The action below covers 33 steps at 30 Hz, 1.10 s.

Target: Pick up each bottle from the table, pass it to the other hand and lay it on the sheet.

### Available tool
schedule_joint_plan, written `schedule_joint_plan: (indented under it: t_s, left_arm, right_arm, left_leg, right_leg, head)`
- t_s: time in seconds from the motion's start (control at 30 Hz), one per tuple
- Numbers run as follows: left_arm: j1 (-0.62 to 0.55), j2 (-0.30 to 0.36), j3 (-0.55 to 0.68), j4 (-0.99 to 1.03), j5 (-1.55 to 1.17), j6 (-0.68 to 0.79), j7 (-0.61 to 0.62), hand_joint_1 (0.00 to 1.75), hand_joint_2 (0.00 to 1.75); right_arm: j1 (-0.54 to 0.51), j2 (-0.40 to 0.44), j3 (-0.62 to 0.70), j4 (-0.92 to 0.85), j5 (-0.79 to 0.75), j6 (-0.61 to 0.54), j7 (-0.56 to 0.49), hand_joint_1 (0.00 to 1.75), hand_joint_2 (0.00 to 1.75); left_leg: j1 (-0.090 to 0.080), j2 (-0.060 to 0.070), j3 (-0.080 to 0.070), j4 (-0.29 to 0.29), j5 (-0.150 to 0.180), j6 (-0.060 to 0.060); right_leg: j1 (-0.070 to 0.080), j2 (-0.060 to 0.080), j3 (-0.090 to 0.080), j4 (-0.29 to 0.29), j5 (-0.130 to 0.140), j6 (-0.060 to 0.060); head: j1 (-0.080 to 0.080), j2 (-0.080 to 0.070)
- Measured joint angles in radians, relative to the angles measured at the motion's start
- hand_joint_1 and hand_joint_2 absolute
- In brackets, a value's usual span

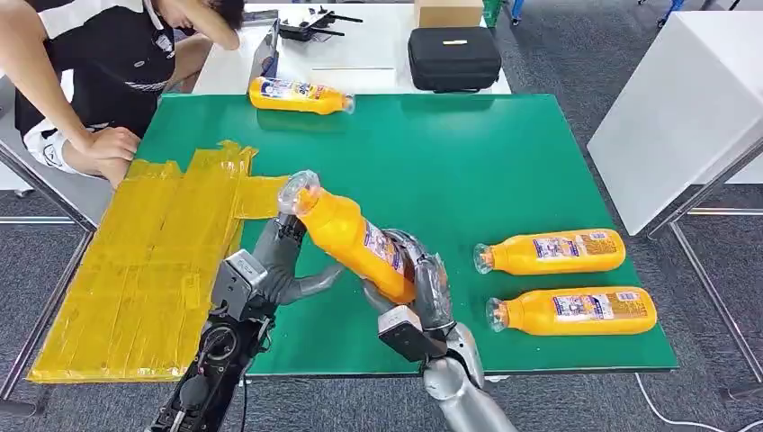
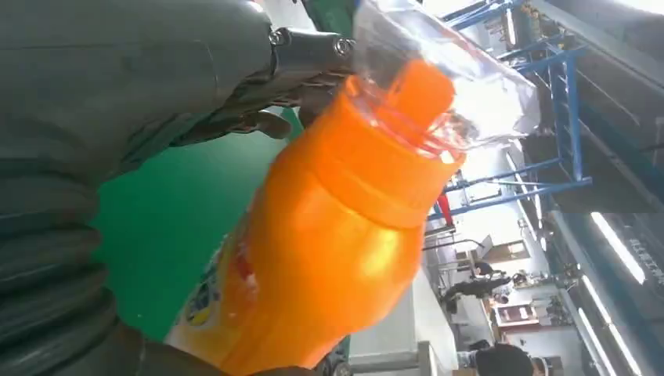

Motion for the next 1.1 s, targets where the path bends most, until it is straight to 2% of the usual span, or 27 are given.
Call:
schedule_joint_plan:
  t_s: [1.07, 1.1]
  left_arm:
    - [-0.018, 0.0, -0.008, 0.026, 0.05, -0.006, -0.003, 0.0, 1.75]
    - [-0.018, 0.0, -0.008, 0.025, 0.053, -0.006, -0.007, 0.3, 1.75]
  right_arm:
    - [-0.008, 0.0, 0.069, 0.013, 0.004, 0.021, 0.0, 1.75, 1.75]
    - [-0.009, 0.0, 0.071, 0.014, 0.004, 0.024, 0.0, 1.75, 1.75]
  left_leg:
    - [0.0, 0.0, 0.0, 0.0, 0.0, 0.0]
    - [0.0, 0.0, 0.0, 0.0, 0.0, 0.0]
  right_leg:
    - [0.0, 0.0, 0.0, 0.0, 0.0, 0.0]
    - [0.0, 0.0, 0.0, 0.0, 0.0, 0.0]
  head:
    - [0.0, 0.0]
    - [0.0, 0.0]
